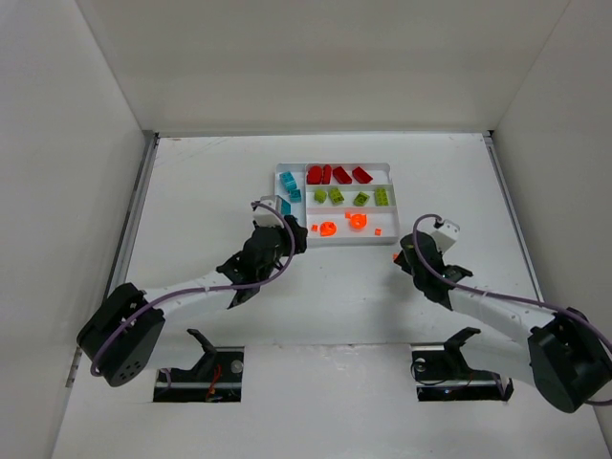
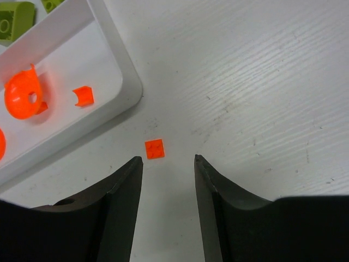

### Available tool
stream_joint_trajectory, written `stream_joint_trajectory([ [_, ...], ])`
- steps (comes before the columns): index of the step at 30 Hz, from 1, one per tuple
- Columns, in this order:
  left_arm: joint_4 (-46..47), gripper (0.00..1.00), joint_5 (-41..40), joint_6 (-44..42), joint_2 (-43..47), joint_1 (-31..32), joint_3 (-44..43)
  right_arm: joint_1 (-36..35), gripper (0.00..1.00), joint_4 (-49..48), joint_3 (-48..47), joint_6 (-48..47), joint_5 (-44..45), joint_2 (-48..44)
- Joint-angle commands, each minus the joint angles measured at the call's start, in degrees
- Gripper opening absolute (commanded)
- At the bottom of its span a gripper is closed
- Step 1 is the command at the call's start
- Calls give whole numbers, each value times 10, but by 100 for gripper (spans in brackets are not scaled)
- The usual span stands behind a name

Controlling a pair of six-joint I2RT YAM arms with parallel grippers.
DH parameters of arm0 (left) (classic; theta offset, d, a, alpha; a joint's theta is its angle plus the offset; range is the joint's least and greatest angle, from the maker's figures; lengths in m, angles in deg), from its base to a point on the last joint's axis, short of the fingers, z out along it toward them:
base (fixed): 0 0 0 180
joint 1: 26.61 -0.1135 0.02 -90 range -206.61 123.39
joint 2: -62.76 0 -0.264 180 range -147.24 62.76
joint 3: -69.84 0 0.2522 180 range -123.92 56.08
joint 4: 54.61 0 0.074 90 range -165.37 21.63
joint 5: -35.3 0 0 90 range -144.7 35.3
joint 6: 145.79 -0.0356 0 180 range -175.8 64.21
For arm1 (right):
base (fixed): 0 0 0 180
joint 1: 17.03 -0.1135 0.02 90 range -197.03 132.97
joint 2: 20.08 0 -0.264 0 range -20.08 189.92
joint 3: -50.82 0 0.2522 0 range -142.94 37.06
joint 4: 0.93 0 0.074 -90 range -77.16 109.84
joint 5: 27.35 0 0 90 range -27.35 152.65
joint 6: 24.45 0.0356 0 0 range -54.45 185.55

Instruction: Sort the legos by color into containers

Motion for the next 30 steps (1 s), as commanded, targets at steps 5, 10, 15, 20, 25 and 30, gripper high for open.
stream_joint_trajectory([
  [5, 55, 50, 11, 17, 18, 1, 12, -7, 46, 7, -51, 33, 1, 62],
  [10, 59, 50, 11, 18, 20, 2, 14, -14, 45, -2, -65, 32, -11, 84],
  [15, 59, 50, 12, 21, 27, -1, 16, -21, 48, 0, -78, 63, -27, 116],
  [20, 64, 50, 18, 27, 36, -3, 21, -30, 48, 26, -98, 108, 11, 138],
  [25, 70, 50, 24, 30, 44, -5, 26, -50, 42, 84, -139, 168, 73, 178],
  [30, 77, 50, 24, 30, 63, -10, 34, -55, 37, 140, -175, 240, 100, 213],
])
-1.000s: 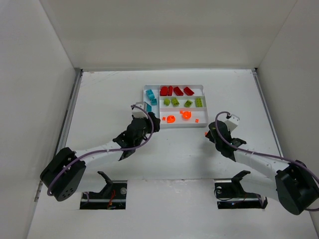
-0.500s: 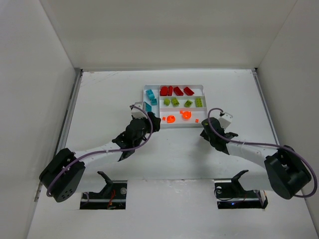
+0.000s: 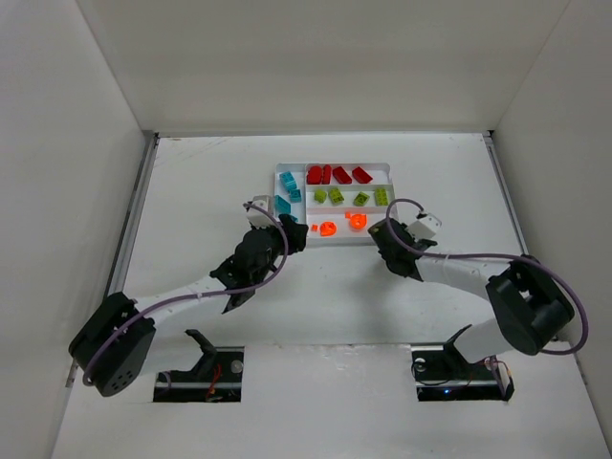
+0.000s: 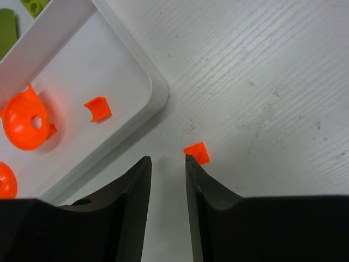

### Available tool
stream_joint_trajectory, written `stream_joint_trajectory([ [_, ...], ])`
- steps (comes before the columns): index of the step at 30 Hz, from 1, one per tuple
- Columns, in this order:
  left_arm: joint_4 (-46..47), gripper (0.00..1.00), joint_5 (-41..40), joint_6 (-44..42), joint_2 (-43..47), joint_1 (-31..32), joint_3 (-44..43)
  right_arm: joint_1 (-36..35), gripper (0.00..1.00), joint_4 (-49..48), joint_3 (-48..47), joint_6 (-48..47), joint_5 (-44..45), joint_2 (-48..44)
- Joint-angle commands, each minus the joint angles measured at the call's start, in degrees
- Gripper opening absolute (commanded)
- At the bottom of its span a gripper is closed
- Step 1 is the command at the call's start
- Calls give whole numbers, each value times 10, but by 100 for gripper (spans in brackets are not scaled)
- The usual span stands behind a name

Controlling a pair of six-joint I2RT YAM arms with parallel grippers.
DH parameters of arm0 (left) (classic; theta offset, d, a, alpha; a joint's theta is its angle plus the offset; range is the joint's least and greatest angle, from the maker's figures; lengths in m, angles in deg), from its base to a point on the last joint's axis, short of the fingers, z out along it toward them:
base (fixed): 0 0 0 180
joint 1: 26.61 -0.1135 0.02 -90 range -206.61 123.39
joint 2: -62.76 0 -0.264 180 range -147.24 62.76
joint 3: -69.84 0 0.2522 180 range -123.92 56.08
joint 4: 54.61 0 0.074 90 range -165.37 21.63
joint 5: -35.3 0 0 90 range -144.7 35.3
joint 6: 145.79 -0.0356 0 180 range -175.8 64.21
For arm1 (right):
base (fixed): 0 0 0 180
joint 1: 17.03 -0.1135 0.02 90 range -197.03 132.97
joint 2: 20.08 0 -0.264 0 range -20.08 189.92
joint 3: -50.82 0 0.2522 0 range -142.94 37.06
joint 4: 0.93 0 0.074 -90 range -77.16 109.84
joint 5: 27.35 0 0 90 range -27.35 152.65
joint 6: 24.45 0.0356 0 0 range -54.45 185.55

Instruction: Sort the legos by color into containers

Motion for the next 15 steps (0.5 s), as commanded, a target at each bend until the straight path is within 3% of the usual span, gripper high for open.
stream_joint_trajectory([
  [1, 35, 50, 3, 6, 29, -7, 11, -11, 32, 52, -27, 73, 43, 3],
  [3, 36, 49, 3, 6, 26, -8, 11, -20, 25, 53, -27, 66, 50, -14],
  [7, 58, 36, 40, 5, -1, 1, 5, -22, 10, 85, -30, -13, 64, -66],
  [11, 59, 26, 128, 1, -55, 41, -36, 9, 10, 83, 10, -89, 65, -173],
  [15, 47, 18, 116, -22, -109, 112, -79, 89, 14, 45, 34, -153, 32, -275],
])
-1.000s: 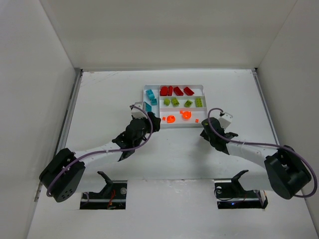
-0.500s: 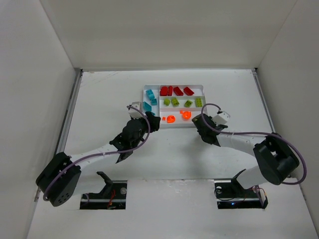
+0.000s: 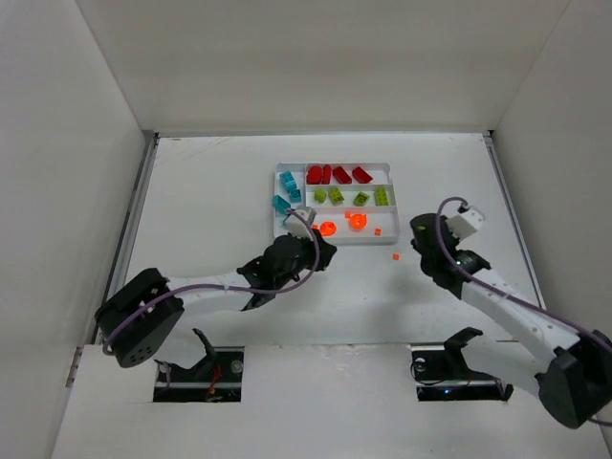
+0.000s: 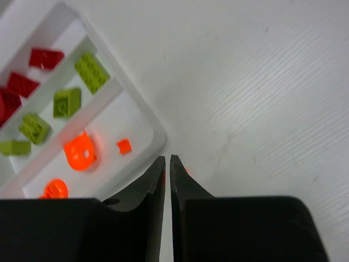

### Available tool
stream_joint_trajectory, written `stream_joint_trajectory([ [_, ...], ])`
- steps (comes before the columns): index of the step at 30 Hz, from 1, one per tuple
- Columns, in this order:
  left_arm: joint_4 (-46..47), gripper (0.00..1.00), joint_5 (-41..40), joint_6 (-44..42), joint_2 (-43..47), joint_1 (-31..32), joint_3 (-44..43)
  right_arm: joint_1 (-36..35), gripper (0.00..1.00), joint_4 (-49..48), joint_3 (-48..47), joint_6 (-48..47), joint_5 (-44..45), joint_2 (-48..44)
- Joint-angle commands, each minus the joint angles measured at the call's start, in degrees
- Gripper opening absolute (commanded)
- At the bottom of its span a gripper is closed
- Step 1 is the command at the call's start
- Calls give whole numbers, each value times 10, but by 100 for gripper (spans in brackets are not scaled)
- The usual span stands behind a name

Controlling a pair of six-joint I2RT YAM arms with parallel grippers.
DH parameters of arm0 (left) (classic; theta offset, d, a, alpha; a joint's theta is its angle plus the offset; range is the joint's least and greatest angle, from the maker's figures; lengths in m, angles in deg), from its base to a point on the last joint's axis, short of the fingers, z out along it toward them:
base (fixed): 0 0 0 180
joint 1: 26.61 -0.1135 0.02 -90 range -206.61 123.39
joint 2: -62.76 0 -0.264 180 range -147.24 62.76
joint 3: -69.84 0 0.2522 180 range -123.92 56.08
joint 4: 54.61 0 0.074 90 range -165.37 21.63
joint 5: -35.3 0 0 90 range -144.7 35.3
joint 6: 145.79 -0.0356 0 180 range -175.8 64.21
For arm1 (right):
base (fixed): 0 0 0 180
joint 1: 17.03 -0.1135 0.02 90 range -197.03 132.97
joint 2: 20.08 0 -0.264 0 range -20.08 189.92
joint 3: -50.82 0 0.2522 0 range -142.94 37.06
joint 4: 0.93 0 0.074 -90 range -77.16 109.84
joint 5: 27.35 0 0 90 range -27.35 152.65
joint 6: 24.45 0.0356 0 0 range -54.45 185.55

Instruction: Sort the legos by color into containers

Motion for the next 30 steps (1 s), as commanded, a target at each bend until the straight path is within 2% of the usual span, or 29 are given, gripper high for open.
stream_joint_trajectory([
  [1, 17, 17, 20, -26, -34, 58, -58, 60, 15, -35, 14, -94, -24, -64],
  [5, -27, 17, -20, -47, -111, 116, -142, 123, 20, -78, 18, -133, -83, -100],
  [8, -77, 19, -58, -48, -178, 138, -215, 145, 28, -100, 24, -144, -101, -118],
  [11, -99, 20, -86, -50, -245, 155, -276, 160, 30, -126, 33, -156, -132, -130],
  [14, -127, 22, -124, -54, -305, 165, -338, 166, 32, -145, 41, -155, -158, -140],
  [19, -152, 34, -160, -56, -372, 172, -413, 179, 33, -166, 49, -152, -188, -145],
  [30, -187, 34, -200, -66, -466, 179, -517, 206, 33, -197, 80, -146, -235, -170],
])
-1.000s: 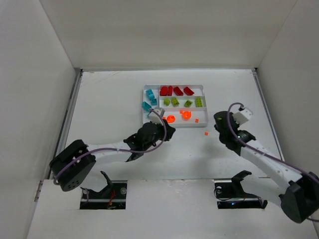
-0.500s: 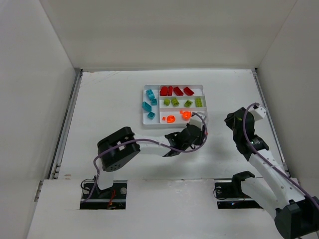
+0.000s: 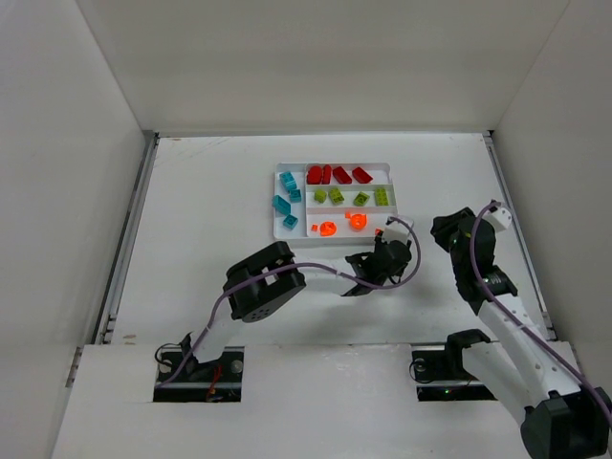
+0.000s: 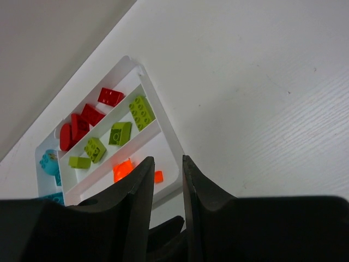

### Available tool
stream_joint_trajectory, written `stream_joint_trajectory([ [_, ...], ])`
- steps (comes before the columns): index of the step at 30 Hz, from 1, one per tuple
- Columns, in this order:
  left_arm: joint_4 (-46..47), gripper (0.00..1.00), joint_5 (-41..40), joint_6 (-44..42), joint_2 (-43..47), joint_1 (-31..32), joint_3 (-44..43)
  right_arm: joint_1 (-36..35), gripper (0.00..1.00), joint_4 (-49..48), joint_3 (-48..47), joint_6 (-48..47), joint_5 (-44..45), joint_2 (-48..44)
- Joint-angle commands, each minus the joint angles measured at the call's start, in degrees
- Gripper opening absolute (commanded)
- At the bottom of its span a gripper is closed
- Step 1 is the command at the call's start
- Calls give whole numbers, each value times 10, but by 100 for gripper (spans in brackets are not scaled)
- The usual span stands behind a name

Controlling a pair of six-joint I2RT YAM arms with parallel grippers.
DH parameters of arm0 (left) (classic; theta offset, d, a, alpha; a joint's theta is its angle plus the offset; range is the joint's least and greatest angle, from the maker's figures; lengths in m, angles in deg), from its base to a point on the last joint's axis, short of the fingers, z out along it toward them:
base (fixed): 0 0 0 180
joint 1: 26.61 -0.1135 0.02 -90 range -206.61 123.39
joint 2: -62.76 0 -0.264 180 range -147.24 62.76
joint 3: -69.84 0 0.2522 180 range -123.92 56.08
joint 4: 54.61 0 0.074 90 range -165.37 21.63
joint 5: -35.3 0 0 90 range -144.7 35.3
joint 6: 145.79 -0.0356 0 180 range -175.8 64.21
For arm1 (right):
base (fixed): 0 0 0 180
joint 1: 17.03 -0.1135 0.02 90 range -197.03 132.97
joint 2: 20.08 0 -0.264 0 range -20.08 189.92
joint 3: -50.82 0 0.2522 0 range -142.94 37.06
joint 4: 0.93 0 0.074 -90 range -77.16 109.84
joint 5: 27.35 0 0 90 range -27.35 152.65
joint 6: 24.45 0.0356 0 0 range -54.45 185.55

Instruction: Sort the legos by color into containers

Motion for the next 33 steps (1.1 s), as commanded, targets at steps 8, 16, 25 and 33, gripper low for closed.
stream_joint_trajectory([
  [8, -41, 31, -89, -22, -42, 14, -68, 9, 33, -44, 11, -2, -23, -33],
  [16, -41, 29, -83, -19, -66, 16, -81, 7, 34, -56, 19, 1, -34, -35],
  [25, -57, 19, -75, -8, -76, 16, -83, 7, 35, -61, 21, 1, -35, -36],
  [33, -46, 13, -86, -12, -25, 25, -32, 7, 35, -61, 18, -2, -36, -34],
])
